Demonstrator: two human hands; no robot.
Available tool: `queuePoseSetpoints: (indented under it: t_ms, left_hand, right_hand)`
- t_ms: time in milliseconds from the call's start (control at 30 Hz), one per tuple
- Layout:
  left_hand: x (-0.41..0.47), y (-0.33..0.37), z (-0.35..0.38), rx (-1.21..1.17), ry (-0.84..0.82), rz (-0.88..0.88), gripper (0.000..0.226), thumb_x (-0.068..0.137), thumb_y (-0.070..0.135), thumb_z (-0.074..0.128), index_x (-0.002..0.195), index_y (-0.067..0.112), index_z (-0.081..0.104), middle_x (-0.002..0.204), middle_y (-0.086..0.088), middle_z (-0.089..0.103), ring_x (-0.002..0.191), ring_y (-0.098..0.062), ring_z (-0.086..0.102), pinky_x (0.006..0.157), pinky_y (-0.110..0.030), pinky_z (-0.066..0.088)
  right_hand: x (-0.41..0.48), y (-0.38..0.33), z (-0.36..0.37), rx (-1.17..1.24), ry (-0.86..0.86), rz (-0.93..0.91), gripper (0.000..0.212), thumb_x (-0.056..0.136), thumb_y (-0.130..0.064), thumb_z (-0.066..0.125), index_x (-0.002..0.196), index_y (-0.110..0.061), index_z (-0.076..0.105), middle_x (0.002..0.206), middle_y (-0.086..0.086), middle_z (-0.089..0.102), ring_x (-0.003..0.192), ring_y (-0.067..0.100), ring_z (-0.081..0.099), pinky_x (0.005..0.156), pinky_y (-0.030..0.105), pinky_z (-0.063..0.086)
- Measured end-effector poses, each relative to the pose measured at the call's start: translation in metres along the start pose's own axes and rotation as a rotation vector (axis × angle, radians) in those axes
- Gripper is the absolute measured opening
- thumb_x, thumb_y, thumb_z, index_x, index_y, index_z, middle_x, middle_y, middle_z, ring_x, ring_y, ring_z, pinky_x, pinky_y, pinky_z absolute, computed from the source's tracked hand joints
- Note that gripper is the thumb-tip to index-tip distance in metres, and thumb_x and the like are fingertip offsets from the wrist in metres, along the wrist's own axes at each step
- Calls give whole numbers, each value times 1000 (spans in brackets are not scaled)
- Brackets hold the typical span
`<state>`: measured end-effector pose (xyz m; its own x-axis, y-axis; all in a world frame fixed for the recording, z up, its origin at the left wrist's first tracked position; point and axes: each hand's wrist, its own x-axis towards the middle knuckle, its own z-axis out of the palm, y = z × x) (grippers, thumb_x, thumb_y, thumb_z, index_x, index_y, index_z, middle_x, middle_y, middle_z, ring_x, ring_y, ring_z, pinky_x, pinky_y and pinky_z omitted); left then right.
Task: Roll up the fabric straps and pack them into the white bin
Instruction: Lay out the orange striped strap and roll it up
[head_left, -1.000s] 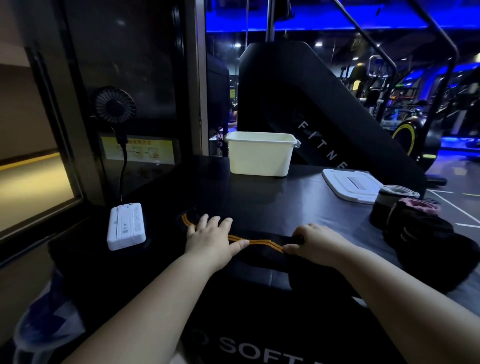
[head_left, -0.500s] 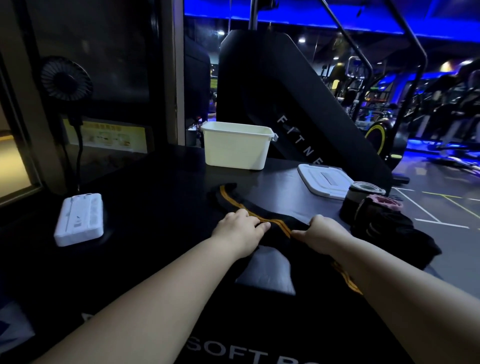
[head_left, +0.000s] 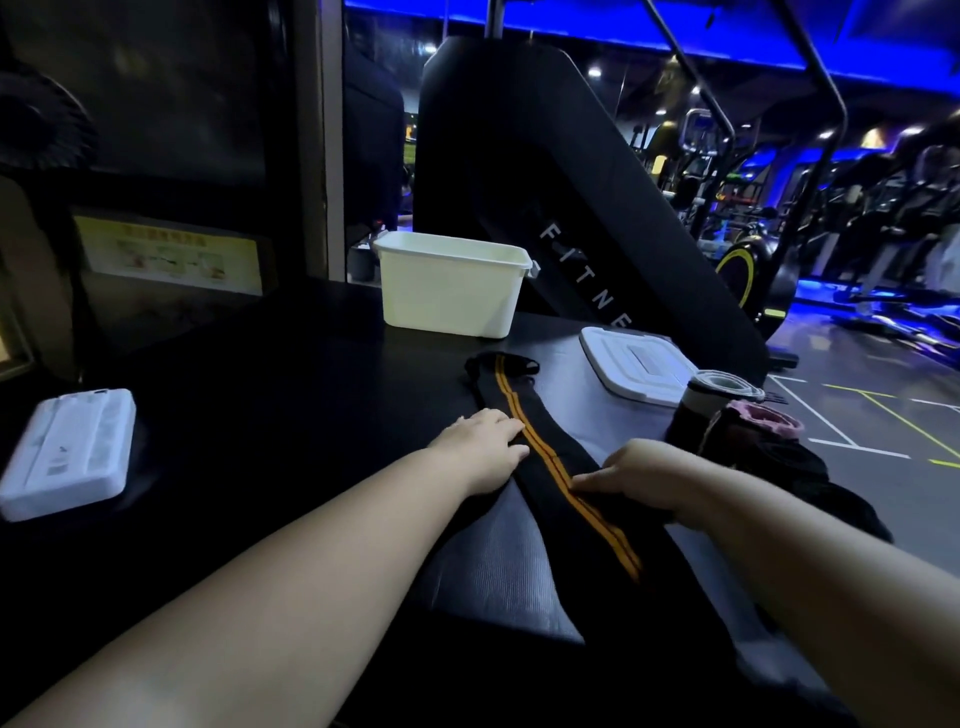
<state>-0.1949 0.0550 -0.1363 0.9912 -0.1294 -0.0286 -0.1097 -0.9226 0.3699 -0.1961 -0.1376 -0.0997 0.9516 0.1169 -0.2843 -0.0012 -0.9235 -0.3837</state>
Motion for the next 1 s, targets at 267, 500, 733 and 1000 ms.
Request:
queuePoseSetpoints:
  t_ms: [267,500,733,1000]
  left_hand:
    - [54,1,-14,-115,195,-190,40,98,50,39,128,28,54,131,-3,57,123,-29,48,100,-40,41]
    - [85,-5,-1,-2,12,-129,51,103,47,19,151,31,27,161,11,17,150,-20,9,116,-57,-3]
    - [97,-11,2,-9,-11,-112,53,101,45,27,153,36,17,162,15,8,150,-18,4,116,-57,-6]
    - [84,-3,4,5,232,-236,50,93,49,45,138,26,43,136,-5,54,131,-29,38,108,-39,26]
  right_hand:
    - [46,-8,20,2,322,-20,50,86,-57,61,61,-15,51,63,0,54,73,24,56,51,30,32]
    - [70,-12,24,-21,399,-6,45,86,-62,52,80,-19,62,81,-2,65,84,22,61,61,30,40]
    - [65,-10,29,-61,445,-16,51,88,-63,48,122,-25,52,116,-3,63,115,23,56,77,32,39]
    - [61,-7,30,-121,356,-28,50,91,-66,39,112,-27,63,118,3,51,123,29,39,98,44,33]
